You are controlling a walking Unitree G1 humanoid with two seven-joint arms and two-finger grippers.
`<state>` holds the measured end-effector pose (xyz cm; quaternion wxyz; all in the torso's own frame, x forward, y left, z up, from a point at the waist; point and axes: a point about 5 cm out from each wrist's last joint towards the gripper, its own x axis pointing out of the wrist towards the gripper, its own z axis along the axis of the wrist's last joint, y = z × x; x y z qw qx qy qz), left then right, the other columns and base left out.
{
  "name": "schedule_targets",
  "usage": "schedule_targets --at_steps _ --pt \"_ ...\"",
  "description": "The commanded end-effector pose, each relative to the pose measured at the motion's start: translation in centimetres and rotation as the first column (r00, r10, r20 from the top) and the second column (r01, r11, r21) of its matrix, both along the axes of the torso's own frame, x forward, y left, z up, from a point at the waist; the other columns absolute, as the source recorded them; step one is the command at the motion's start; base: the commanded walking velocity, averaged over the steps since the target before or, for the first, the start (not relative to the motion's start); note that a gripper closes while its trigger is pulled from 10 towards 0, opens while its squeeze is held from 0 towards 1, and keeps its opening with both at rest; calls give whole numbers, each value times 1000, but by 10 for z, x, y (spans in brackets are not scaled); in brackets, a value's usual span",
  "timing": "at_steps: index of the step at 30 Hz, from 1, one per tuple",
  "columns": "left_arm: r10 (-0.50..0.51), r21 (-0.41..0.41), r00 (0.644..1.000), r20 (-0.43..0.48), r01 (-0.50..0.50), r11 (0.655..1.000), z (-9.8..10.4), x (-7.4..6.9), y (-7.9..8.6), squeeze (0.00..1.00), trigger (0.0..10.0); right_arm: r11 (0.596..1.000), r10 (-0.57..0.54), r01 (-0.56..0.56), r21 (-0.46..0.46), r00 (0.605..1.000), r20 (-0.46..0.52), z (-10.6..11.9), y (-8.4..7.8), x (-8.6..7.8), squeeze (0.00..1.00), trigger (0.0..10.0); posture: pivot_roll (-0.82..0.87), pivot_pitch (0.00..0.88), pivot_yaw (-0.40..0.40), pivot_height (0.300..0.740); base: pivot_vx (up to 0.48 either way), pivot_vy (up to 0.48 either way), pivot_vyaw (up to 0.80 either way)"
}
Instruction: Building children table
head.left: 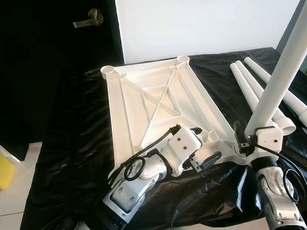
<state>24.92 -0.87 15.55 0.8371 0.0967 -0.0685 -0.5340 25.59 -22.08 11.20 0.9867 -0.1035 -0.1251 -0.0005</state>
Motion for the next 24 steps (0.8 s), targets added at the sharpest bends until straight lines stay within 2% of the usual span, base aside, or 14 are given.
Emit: schedule_targets --at_steps 1,7,11,15,22,24 --pt "-103 27 995 3 102 994 2 -6 -3 0 10000 999 33 -31 19 994 -101 -23 4 -7 0 10000 -19 27 6 740 0 0 0" --pt "-103 28 995 5 103 994 4 -6 -2 0 10000 999 43 -40 29 993 -106 -29 5 -11 0 10000 -17 26 13 740 0 0 0" --pt "-107 30 994 6 107 994 4 -6 -1 0 10000 995 55 -45 86 992 -117 -33 6 -12 0 10000 -17 26 19 740 0 0 0" --pt "-119 32 993 7 119 992 5 -7 -2 0 10000 982 37 -10 188 989 -140 -42 2 -13 0 10000 -18 24 34 740 0 0 0" --pt "-125 34 992 7 125 992 6 -7 -2 0 10000 980 32 -1 197 988 -150 -43 2 -11 0 10000 -18 22 42 740 0 0 0" --pt "-130 34 991 10 130 991 7 -7 -3 0 10000 983 32 5 184 980 -195 -41 3 -1 0 10000 -18 17 43 740 0 0 0"
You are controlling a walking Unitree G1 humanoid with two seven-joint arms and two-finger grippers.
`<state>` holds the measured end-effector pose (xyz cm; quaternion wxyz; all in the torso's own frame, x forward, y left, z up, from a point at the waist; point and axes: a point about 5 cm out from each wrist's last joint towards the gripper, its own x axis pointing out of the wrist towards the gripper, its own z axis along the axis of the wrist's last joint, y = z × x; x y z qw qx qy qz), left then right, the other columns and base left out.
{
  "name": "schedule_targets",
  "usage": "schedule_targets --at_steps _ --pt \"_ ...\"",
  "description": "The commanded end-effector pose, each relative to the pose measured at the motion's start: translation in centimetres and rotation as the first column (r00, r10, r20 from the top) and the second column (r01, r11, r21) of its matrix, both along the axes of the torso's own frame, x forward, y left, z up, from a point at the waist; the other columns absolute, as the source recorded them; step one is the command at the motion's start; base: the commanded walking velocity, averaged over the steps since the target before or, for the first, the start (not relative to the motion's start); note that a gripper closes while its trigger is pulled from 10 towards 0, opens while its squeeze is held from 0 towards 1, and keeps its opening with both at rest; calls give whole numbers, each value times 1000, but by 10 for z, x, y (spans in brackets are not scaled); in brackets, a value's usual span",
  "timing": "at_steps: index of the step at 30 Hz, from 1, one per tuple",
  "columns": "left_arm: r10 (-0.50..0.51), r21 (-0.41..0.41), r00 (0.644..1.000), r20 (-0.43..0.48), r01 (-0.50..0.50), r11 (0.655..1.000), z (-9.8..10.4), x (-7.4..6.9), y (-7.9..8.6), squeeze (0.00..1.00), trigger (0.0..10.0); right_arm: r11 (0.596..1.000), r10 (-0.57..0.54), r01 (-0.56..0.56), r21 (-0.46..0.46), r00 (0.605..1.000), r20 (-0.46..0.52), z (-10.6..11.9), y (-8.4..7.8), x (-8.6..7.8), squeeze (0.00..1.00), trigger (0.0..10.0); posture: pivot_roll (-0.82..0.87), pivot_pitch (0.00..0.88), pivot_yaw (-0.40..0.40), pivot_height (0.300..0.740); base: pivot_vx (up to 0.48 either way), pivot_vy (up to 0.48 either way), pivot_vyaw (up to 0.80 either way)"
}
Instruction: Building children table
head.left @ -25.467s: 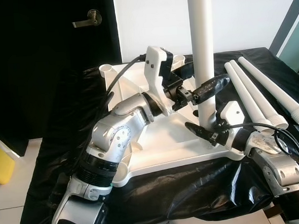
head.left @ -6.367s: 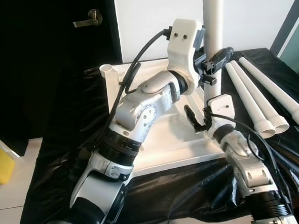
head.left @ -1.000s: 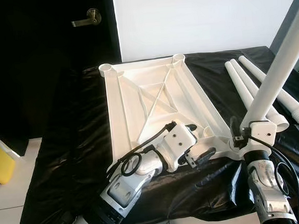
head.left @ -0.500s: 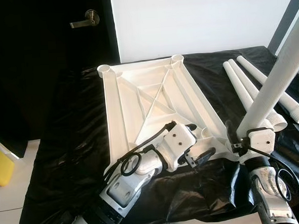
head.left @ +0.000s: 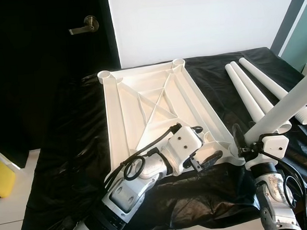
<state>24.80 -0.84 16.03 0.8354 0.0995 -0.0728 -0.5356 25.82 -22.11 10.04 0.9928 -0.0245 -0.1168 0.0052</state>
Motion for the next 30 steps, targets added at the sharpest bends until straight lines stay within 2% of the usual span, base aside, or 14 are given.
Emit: schedule_targets --at_steps 1,5,10,14,19,27,29,30 --pt "-125 33 992 0 125 992 3 -5 -3 0 10000 1000 1 4 26 984 -180 -29 3 -3 0 10000 -18 17 43 740 0 0 0" --pt "-125 32 992 3 125 992 4 -5 -3 0 10000 999 16 -9 37 983 -185 -25 5 2 0 10000 -19 16 43 740 0 0 0" --pt "-117 26 993 8 117 993 6 -4 -4 0 10000 1000 9 -4 21 964 -266 -23 2 12 0 10000 -16 19 35 740 0 0 0" --pt "-110 23 994 12 110 994 7 -3 -3 0 10000 1000 17 -16 5 962 -272 -20 2 15 0 10000 -15 20 32 740 0 0 0" --pt "-101 19 995 15 100 995 7 -3 -3 0 10000 999 1 11 37 952 -306 -19 0 18 0 10000 -14 23 29 740 0 0 0" --pt "-101 17 995 14 101 995 7 -3 -3 0 10000 998 -40 52 40 964 -264 -15 4 14 0 10000 -16 25 23 740 0 0 0" --pt "-98 17 995 13 97 995 7 -3 -3 0 10000 987 -115 137 80 967 -229 -13 13 10 0 10000 -17 27 17 740 0 0 0" --pt "-98 17 995 13 97 995 7 -3 -3 0 10000 987 -115 137 80 967 -229 -13 13 10 0 10000 -17 27 17 740 0 0 0"
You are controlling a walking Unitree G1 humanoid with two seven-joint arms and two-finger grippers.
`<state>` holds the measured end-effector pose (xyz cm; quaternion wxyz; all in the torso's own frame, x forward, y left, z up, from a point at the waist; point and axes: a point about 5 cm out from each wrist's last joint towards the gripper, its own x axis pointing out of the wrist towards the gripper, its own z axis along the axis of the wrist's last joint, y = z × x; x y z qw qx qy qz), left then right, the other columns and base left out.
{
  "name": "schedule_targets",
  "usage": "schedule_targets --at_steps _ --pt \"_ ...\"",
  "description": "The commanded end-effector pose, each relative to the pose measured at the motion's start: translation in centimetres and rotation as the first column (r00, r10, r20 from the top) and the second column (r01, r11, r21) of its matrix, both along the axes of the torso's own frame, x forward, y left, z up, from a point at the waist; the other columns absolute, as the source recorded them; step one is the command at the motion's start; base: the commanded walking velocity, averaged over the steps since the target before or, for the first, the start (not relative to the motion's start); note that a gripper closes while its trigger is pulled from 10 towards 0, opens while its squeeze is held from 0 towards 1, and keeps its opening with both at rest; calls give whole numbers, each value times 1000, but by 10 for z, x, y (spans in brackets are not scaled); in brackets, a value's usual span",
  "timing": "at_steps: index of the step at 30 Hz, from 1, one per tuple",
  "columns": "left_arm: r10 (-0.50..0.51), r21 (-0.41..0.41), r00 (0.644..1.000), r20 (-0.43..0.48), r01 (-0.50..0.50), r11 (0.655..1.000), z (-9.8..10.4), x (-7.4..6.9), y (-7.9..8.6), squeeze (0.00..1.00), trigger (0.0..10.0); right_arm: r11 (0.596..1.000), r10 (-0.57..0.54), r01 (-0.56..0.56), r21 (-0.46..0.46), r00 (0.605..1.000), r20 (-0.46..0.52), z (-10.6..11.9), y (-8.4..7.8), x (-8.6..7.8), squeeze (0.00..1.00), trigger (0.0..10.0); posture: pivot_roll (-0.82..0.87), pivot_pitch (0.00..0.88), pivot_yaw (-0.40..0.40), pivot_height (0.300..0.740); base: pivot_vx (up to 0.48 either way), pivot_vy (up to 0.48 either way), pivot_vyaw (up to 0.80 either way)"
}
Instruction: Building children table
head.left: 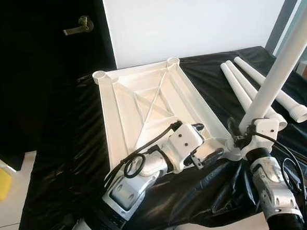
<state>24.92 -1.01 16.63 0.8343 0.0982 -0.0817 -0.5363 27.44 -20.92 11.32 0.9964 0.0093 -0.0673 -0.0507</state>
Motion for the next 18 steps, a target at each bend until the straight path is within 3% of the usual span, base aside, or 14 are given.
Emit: schedule_targets --at_steps 1,3,4,5,7,12,18 --pt "-92 27 996 0 92 995 1 -4 -1 0 10000 998 -48 53 39 992 -117 -25 4 -8 0 10000 -17 27 17 740 0 0 0" --pt "-90 24 996 0 90 996 1 -4 -2 0 10000 985 -160 165 42 980 -116 -24 11 -9 0 10000 -16 25 12 740 0 0 0" --pt "-90 24 996 0 90 996 1 -4 -2 0 10000 985 -160 165 42 980 -116 -24 11 -9 0 10000 -16 25 12 740 0 0 0" --pt "-88 23 996 2 88 996 2 -4 -3 0 10000 967 -244 251 46 962 -119 -23 16 -10 0 10000 -14 23 5 740 0 0 0" --pt "-87 22 996 3 86 996 2 -4 -3 0 10000 954 -287 296 59 950 -120 -22 19 -10 0 10000 -14 23 5 740 0 0 0" --pt "-81 17 997 3 81 997 2 -3 -4 0 10000 939 -323 334 78 938 -125 -20 25 -8 0 10000 -11 19 -7 740 0 0 0" --pt "-68 12 998 7 68 998 2 -2 -5 0 10000 956 -287 292 39 953 -93 -14 30 -4 0 10000 -6 5 -29 740 0 0 0"
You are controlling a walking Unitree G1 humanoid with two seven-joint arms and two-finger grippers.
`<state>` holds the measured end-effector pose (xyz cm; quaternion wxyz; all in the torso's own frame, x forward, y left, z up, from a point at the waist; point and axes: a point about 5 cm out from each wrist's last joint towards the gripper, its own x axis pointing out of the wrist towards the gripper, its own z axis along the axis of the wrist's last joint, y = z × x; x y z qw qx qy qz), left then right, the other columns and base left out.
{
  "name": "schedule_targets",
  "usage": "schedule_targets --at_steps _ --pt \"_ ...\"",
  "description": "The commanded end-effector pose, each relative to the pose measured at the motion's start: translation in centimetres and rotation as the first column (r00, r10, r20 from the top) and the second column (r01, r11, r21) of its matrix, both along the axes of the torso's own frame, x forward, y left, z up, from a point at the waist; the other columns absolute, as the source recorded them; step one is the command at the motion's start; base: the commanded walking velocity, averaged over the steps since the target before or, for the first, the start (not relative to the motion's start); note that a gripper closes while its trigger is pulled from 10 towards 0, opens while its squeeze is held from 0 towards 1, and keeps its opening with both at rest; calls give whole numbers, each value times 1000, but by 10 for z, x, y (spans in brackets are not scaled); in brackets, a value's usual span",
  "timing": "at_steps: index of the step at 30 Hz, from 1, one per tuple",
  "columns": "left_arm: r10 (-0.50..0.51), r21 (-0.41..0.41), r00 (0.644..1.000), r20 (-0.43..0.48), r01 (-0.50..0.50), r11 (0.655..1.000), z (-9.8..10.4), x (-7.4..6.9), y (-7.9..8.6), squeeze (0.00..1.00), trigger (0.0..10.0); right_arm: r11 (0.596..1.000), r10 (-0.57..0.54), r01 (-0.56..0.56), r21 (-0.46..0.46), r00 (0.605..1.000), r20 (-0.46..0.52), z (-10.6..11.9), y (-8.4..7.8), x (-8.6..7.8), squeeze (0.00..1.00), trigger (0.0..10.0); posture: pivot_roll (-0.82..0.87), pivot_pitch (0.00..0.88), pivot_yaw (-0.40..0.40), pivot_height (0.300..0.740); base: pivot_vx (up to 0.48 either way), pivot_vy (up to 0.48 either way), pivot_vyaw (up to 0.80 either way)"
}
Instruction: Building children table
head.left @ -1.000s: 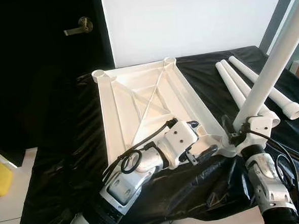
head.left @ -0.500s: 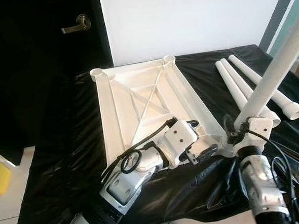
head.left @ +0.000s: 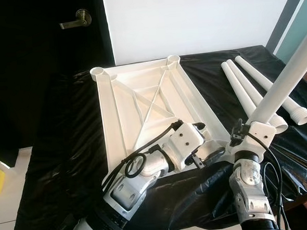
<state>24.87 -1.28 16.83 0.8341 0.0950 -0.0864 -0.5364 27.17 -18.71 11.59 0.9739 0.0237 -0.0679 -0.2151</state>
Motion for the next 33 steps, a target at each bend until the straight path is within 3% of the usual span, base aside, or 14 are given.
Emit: schedule_targets --at_steps 1,2,7,15,16,25,27,28,31,33 --pt "-67 23 998 3 67 998 0 -2 -2 0 10000 999 38 -37 17 996 -86 -16 8 -1 0 10000 -6 5 -29 740 0 0 0" --pt "-64 21 998 4 64 998 0 -1 -2 0 10000 998 58 -57 12 996 -70 -14 9 -1 1000 10000 -7 0 -31 740 0 0 0" --pt "-61 19 998 6 61 998 0 -1 -3 0 10000 992 122 -122 21 993 0 -6 12 1 1000 10000 -6 0 -33 740 0 0 0" --pt "-61 19 998 6 60 998 0 -2 -4 0 10000 975 219 -217 -53 975 35 6 -7 5 1000 10000 -9 0 -37 740 0 0 0" --pt "-61 19 998 6 61 998 0 -2 -4 0 10000 964 260 -257 -73 965 31 8 -13 6 0 10000 -9 0 -37 740 0 0 0" --pt "-59 20 998 5 59 998 0 -2 -4 0 10000 900 418 -414 -135 909 1 11 -28 5 0 10000 -12 0 -38 740 0 0 0" --pt "-59 26 998 0 59 998 0 -2 -3 0 10000 846 507 -506 -167 861 -38 9 -34 3 0 10000 -16 0 -33 740 0 0 0" --pt "-59 26 998 0 59 998 0 -2 -3 0 10000 846 507 -506 -167 861 -38 9 -34 3 0 10000 -16 0 -33 740 0 0 0" --pt "-52 40 999 -17 53 998 -3 0 -2 0 10000 781 585 -594 -194 804 -108 5 -41 3 0 10000 -20 0 -25 740 0 0 0" --pt "-50 44 999 -19 51 998 -3 0 -2 0 10000 768 597 -610 -197 792 -125 4 -43 4 0 10000 -20 0 -25 740 0 0 0"
